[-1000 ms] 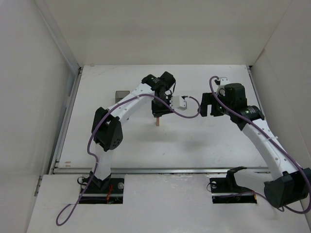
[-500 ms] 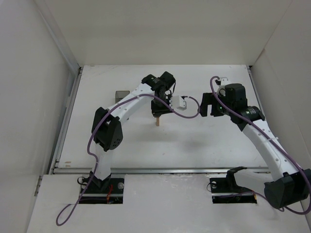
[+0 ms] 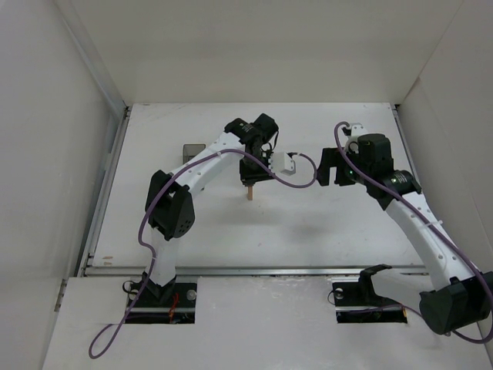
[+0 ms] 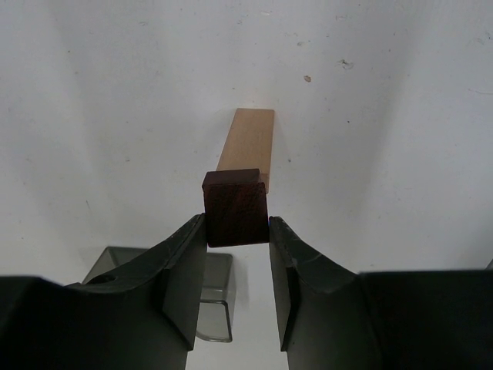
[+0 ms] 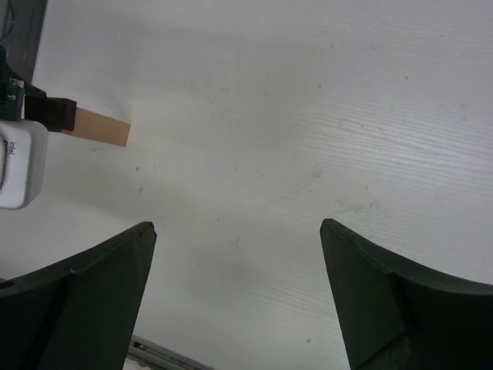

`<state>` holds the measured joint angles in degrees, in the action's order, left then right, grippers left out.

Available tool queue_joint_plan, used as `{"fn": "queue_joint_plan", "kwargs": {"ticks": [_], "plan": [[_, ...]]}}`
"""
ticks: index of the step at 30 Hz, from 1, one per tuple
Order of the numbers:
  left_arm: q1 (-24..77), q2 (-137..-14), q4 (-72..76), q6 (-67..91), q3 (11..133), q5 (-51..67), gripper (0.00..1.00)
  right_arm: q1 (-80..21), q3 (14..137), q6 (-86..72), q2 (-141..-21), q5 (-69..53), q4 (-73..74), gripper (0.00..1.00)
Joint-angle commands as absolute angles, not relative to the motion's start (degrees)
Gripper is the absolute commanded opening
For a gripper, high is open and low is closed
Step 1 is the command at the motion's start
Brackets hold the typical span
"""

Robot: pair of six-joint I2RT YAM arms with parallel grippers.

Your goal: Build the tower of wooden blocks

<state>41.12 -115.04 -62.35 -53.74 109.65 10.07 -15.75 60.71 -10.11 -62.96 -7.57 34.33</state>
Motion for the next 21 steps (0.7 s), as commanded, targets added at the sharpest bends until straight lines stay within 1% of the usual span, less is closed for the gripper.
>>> {"fn": "queue_joint_plan", "kwargs": {"ticks": [1, 14, 21], "plan": [[40.9, -114.4, -63.0, -54.6, 109.5, 11.1, 0.32, -15.4, 60.4, -10.5, -61.1, -7.8, 32.3, 0.93], [40.9, -114.4, -63.0, -54.6, 108.5, 10.5, 0.33, -15.4, 60.4, -10.5, -60.6, -7.8, 32.9, 0.93], [41.4, -114.4, -62.5, -54.1, 108.5, 11.1, 0.38, -15.4, 59.9, -11.0, -60.0, -7.3, 32.9, 0.93]]}}
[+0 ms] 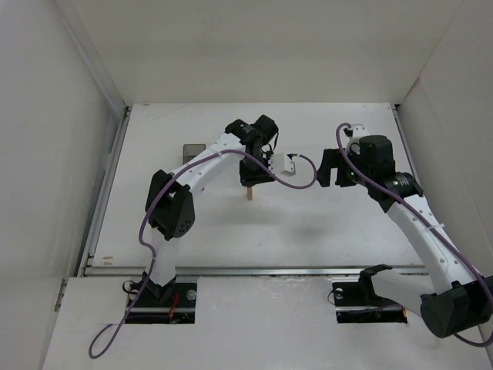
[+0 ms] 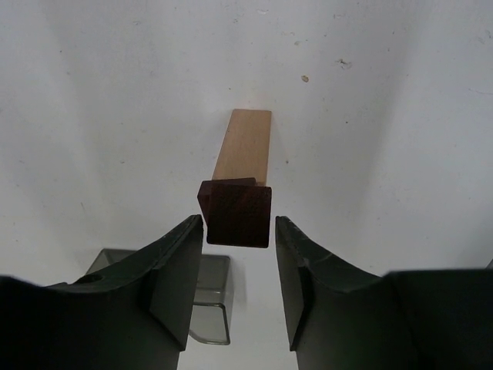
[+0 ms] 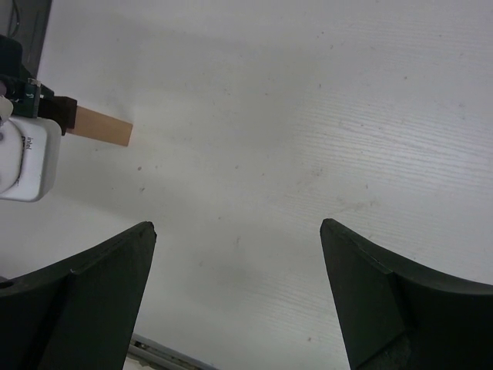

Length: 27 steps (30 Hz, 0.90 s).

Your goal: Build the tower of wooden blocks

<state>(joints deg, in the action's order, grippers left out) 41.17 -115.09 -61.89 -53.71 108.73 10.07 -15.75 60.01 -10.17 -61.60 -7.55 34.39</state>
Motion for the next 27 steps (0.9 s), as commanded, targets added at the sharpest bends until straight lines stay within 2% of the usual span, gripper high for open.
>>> {"fn": "queue_joint_plan", "kwargs": {"ticks": [1, 5, 7, 9, 22, 27], "plan": [[41.4, -114.4, -62.5, -54.1, 109.0, 11.1, 0.40, -15.4, 59.9, -11.0, -60.0, -7.3, 32.9, 0.93], [41.4, -114.4, -62.5, -54.1, 109.5, 11.1, 0.50, -15.4, 59.9, -11.0, -59.4, -7.3, 32.9, 0.93], [41.4, -114.4, -62.5, -53.4, 109.5, 11.1, 0.61, -15.4, 59.3, -11.0, -59.4, -7.3, 32.9, 0.93], [41.4, -114.4, -62.5, -53.4, 110.1, 11.1, 0.63, -15.4, 59.3, -11.0, -59.4, -7.3, 33.4, 0.93], [41.4, -111.5, -62.5, -50.1, 115.0, 15.8, 0.66, -15.4, 59.3, -12.1, -58.4, -7.8, 32.8, 0.93], [40.6, -108.0, -56.8, -44.8, 115.6, 18.4, 0.66, -15.4, 59.8, -13.4, -57.8, -6.0, 32.2, 0.94]]}}
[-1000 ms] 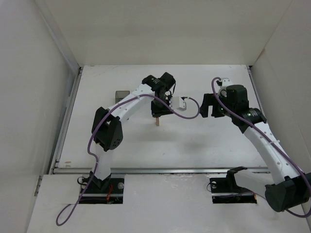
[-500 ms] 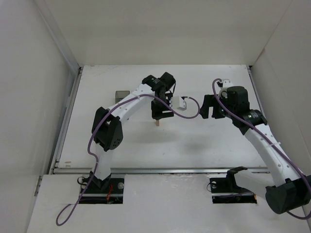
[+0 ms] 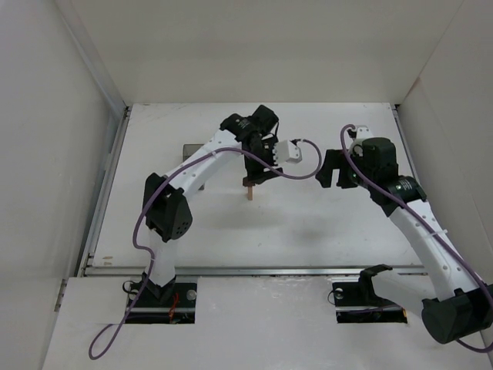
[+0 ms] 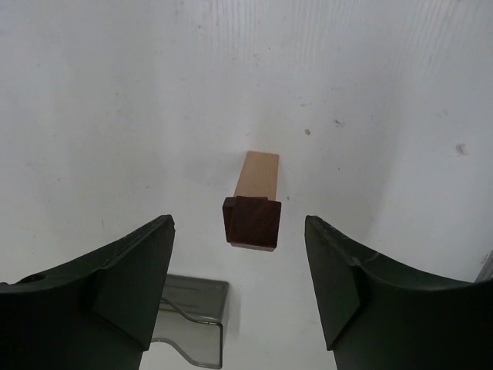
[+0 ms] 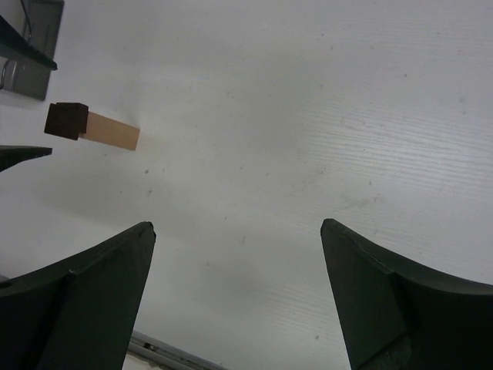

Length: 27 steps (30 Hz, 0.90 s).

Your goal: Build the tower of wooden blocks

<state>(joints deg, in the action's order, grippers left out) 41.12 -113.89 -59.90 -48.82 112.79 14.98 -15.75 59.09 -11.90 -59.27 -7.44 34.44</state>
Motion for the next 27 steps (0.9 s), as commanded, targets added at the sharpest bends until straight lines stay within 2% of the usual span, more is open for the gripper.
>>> {"fn": "queue_joint_plan", "kwargs": {"ticks": [1, 4, 7, 12, 16, 19, 23, 27], "plan": [[39.3, -106.6, -55.2, -42.9, 115.6, 18.4, 0.66, -15.4, 60.5, -14.2, -58.4, -5.5, 32.2, 0.94], [36.3, -104.1, -47.1, -31.3, 115.6, 15.6, 0.67, -15.4, 63.1, -17.0, -60.2, -0.8, 33.2, 0.99], [28.8, -102.5, -40.5, -18.0, 114.0, 12.0, 0.69, -15.4, 66.3, -19.7, -62.0, 6.9, 34.5, 0.99], [10.2, -99.4, -35.2, -0.5, 109.8, 6.2, 0.71, -15.4, 70.2, -20.7, -63.0, 18.2, 36.5, 0.99], [2.1, -95.0, -32.1, 2.5, 105.0, -1.9, 0.71, -15.4, 71.5, -20.7, -63.0, 21.3, 37.0, 0.99], [-1.2, -90.3, -27.8, 1.9, 98.9, -7.0, 0.75, -15.4, 72.2, -20.7, -62.4, 23.1, 35.6, 0.99], [-3.9, -87.9, -25.2, 1.2, 94.9, -11.2, 0.82, -15.4, 72.9, -20.7, -61.9, 25.0, 34.4, 0.99], [-4.7, -87.4, -25.8, 0.7, 93.3, -11.2, 0.82, -15.4, 72.9, -20.7, -61.3, 26.4, 32.8, 0.99]]}}
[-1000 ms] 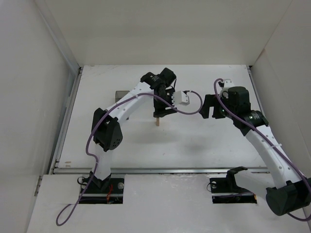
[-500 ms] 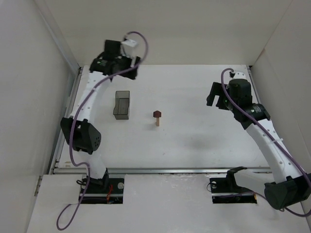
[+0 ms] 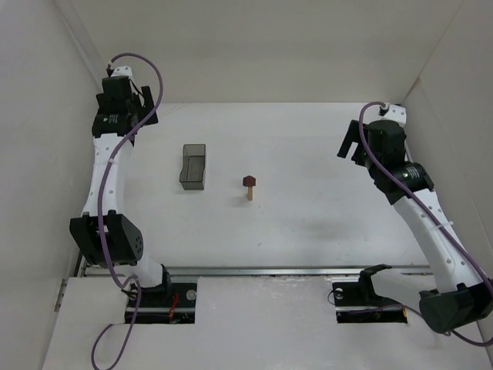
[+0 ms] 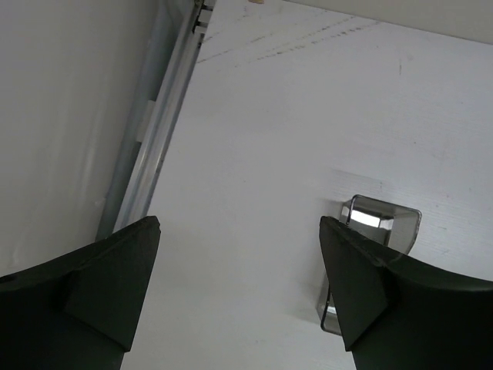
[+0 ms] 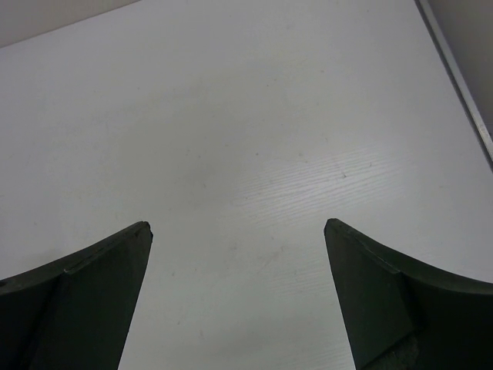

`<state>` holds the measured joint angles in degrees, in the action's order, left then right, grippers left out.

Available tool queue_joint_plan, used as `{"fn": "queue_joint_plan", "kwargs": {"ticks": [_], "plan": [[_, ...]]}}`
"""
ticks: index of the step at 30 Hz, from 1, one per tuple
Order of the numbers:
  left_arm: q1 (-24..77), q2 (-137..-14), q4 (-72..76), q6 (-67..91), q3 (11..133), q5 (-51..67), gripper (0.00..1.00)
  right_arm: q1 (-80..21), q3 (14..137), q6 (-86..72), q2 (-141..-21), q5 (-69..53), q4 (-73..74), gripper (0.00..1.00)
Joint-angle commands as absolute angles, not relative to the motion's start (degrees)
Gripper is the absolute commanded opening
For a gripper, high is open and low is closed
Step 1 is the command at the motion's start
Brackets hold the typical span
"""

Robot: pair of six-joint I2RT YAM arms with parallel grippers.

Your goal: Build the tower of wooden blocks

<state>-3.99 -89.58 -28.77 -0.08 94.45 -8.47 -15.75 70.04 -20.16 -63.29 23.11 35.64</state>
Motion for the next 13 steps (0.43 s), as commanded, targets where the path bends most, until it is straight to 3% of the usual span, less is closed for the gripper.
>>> {"fn": "queue_joint_plan", "kwargs": {"ticks": [1, 13], "plan": [[-4.7, -87.4, -25.8, 0.7, 93.3, -11.2, 0.82, -15.4, 72.9, -20.7, -61.3, 26.4, 32.8, 0.99], [-4.7, -87.4, -25.2, 0.1, 93.3, -8.9, 0.83, -15.4, 72.3, -20.7, -60.3, 25.8, 31.1, 0.99]]}}
